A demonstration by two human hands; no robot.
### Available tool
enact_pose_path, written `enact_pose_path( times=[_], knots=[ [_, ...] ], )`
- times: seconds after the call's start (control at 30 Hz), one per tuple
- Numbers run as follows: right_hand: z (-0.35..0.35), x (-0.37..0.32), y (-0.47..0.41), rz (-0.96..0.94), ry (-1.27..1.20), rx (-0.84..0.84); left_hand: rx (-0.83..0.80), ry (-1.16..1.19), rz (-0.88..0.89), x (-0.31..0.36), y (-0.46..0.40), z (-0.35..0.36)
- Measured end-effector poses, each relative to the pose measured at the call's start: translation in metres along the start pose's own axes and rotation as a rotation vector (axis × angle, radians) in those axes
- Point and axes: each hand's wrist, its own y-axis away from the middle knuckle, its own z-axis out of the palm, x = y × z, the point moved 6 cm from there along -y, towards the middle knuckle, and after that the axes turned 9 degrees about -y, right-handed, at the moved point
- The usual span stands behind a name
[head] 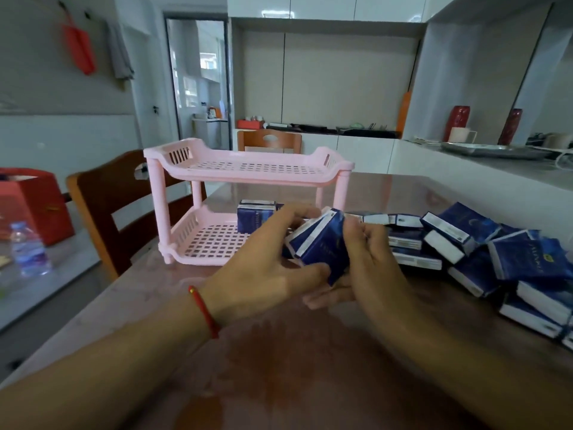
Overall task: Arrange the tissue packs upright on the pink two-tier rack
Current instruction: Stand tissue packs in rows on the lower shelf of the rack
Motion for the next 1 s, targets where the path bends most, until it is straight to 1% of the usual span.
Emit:
enact_pose_path(
  times=[0.07,0.1,0.13,0.2,0.23,0.3,0.37,0.4,0.5,0.57,0.7,0.77,0.83,0.9,1.0],
  knots=[
    [0.006,-0.002,0.007,0.05,-0.178,-0.047,0.004,-0.048,0.031,0.004,0.0,0.0],
    [0.006,-0.005,0.011,0.047,-0.197,-0.073,-0.003,-0.065,0.035,0.004,-0.002,-0.001],
    [0.004,-0.009,0.013,0.011,-0.149,-0.086,-0.02,-0.077,0.04,0.003,-0.003,-0.003],
    [-0.004,-0.014,0.012,-0.093,-0.012,-0.053,-0.028,-0.099,0.057,-0.001,-0.007,-0.014],
    [-0.009,-0.015,0.009,-0.152,0.058,-0.021,-0.005,-0.105,0.062,-0.005,-0.009,-0.023],
    [-0.018,-0.017,0.004,-0.254,0.175,0.032,0.1,-0.156,0.061,-0.013,-0.012,-0.046],
    [-0.022,-0.02,0.002,-0.33,0.233,0.042,0.205,-0.25,0.047,-0.021,-0.013,-0.066],
    [-0.022,-0.02,0.001,-0.352,0.251,0.038,0.232,-0.309,0.042,-0.025,-0.013,-0.07],
    [-0.018,-0.017,0.003,-0.376,0.311,0.0,0.228,-0.571,0.052,-0.031,-0.012,-0.066],
    [-0.016,-0.015,0.004,-0.388,0.346,-0.017,0.244,-0.618,0.009,-0.038,-0.012,-0.065],
    [-0.017,-0.012,0.002,-0.427,0.383,0.003,0.356,-0.579,-0.116,-0.055,-0.012,-0.076],
    [-0.018,-0.01,-0.001,-0.437,0.425,0.019,0.401,-0.567,-0.215,-0.065,-0.012,-0.083],
    [-0.018,-0.007,-0.005,-0.459,0.487,0.046,0.377,-0.589,-0.298,-0.076,-0.014,-0.084],
    [-0.017,-0.005,-0.01,-0.495,0.556,0.063,0.293,-0.64,-0.343,-0.084,-0.018,-0.081],
    [-0.015,-0.001,-0.013,-0.501,0.587,0.053,0.138,-0.676,-0.333,-0.092,-0.029,-0.073]
  ],
)
